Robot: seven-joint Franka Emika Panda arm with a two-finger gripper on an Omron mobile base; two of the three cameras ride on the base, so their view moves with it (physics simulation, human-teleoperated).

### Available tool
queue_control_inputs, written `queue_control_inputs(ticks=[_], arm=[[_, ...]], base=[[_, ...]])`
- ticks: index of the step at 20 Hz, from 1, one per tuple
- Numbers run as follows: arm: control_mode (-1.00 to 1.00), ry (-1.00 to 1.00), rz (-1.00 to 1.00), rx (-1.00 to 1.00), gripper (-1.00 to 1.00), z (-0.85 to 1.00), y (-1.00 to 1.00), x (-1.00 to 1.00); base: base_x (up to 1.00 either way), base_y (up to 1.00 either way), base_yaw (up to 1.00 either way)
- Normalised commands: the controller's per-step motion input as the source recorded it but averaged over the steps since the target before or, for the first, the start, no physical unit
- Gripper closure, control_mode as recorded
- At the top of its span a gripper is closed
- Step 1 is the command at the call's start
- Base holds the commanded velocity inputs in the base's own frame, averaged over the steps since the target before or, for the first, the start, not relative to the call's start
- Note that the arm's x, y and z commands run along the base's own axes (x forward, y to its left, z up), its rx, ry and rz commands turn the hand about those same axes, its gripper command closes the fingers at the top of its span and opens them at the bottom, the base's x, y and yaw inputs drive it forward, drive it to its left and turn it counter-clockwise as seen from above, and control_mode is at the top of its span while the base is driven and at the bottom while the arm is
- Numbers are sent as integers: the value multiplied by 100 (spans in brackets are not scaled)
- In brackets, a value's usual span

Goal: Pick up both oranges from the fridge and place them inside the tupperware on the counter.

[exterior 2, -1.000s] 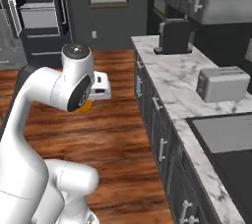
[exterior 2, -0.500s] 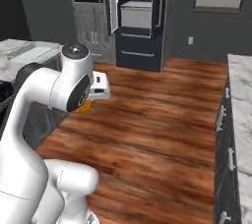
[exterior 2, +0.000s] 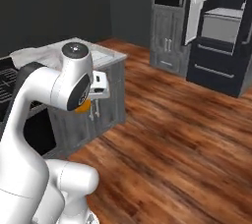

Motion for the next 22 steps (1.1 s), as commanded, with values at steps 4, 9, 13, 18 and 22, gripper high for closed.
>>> queue_control_inputs(ticks=[4, 9, 13, 18, 22], arm=[[100, 0, 0, 0, 100, 0, 0, 0], [100, 0, 0, 0, 100, 0, 0, 0], [100, 0, 0, 0, 100, 0, 0, 0], [100, 0, 0, 0, 100, 0, 0, 0], [100, 0, 0, 0, 100, 0, 0, 0]], base=[[100, -3, 57], [100, -9, 56], [100, -35, 50], [100, -64, 44], [84, -69, 31]])
